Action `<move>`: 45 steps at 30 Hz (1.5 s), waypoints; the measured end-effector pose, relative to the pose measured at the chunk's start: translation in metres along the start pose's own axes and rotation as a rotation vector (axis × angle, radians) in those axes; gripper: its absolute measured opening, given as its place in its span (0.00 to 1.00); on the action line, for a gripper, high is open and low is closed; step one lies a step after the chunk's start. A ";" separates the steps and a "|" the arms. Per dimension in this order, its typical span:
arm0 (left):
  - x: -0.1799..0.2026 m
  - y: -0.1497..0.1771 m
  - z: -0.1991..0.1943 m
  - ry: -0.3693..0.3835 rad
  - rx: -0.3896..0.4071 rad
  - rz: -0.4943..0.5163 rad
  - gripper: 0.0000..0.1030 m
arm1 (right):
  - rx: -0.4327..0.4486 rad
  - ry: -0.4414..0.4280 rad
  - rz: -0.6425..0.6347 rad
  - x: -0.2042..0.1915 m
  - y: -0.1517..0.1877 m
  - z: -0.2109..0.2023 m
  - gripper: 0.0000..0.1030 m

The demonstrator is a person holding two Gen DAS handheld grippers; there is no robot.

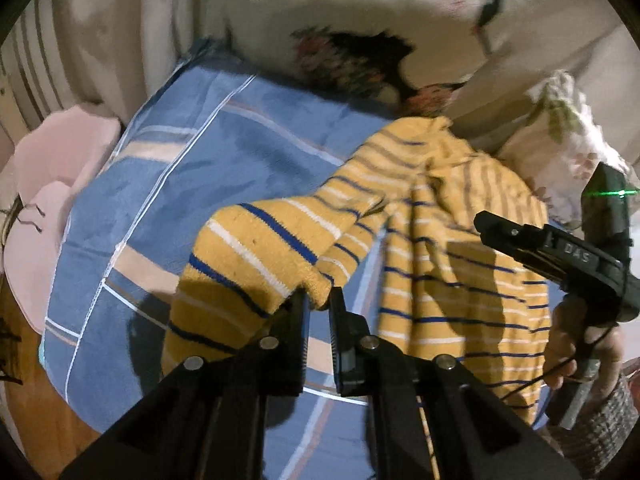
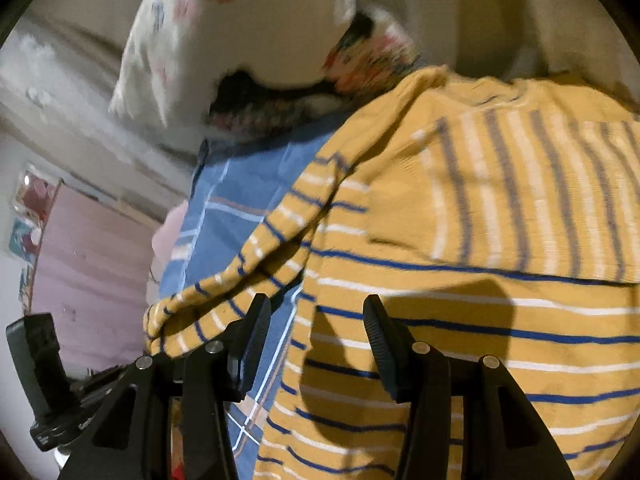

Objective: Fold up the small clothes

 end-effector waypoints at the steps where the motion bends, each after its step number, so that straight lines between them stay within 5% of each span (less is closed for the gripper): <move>1: 0.008 -0.002 -0.002 0.002 0.007 0.008 0.09 | 0.020 -0.003 0.016 0.009 -0.001 -0.012 0.51; 10: 0.146 0.019 -0.006 0.082 0.050 0.177 0.09 | 0.154 0.026 0.167 0.107 0.010 -0.114 0.51; 18: 0.263 0.061 0.058 0.234 -0.063 0.276 0.08 | 0.211 0.108 0.279 0.197 0.047 -0.182 0.51; 23: 0.288 0.082 0.072 0.289 -0.123 0.273 0.08 | 0.208 0.119 0.305 0.220 0.063 -0.197 0.51; 27: 0.272 0.081 0.047 0.304 -0.093 0.239 0.16 | 0.195 0.109 0.267 0.216 0.066 -0.196 0.55; 30: 0.233 0.072 0.027 0.244 -0.034 0.177 0.26 | 0.155 0.074 0.228 0.201 0.066 -0.180 0.56; 36: 0.140 0.069 0.024 0.097 -0.010 -0.008 0.27 | 0.022 0.004 0.111 0.149 0.072 -0.126 0.57; 42: 0.084 0.077 0.021 0.062 0.006 -0.140 0.27 | -0.084 -0.049 -0.018 0.086 0.086 -0.078 0.58; 45: 0.069 0.078 0.018 0.061 0.012 -0.169 0.27 | -0.120 -0.048 -0.033 0.068 0.091 -0.058 0.67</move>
Point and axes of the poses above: each gripper's, at about its wrist camera, not at the fingertips, and z roughly the way its jaws point, x to its right, y to its underside, the point moved 9 cm from there along z, roughly the way its jaws point, and after that the axes turned 1 degree about y, right-handed, at the moved point
